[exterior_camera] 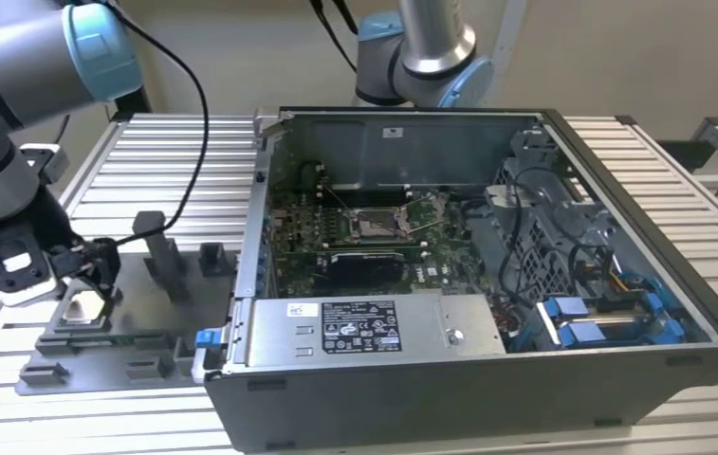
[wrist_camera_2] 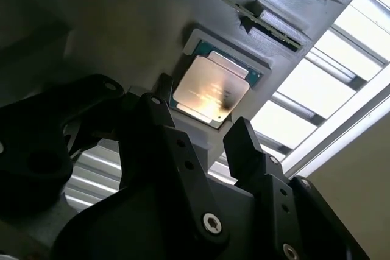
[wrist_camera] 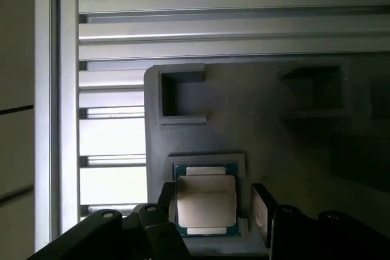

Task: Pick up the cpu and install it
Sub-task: 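Reach for the cpu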

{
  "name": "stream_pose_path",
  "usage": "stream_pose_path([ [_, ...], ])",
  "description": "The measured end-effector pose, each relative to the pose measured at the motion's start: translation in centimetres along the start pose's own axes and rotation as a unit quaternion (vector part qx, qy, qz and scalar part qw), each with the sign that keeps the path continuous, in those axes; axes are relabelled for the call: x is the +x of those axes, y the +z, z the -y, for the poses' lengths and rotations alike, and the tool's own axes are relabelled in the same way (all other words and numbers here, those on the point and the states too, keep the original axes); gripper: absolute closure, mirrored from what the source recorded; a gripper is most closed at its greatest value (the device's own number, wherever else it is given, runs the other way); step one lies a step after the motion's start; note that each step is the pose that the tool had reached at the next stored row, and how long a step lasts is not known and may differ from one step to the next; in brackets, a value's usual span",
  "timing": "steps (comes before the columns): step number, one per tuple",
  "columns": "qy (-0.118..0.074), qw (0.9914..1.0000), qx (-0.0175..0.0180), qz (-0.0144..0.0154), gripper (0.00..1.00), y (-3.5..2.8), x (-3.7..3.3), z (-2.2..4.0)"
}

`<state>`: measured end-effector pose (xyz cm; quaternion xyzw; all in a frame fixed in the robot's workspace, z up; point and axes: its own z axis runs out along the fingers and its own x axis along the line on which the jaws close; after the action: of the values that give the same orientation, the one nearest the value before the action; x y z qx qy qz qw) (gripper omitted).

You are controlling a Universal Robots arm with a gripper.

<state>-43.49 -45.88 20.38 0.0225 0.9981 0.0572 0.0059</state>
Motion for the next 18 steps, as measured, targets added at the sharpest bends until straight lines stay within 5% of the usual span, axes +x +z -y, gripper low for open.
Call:
stream_pose_path([
  [5,-0.009,0.99994,-0.0058,-0.0013,0.0,0.33,0.05,0.11],
  [18,-0.018,0.99979,-0.0096,-0.0026,0.0,1.23,0.28,0.5],
])
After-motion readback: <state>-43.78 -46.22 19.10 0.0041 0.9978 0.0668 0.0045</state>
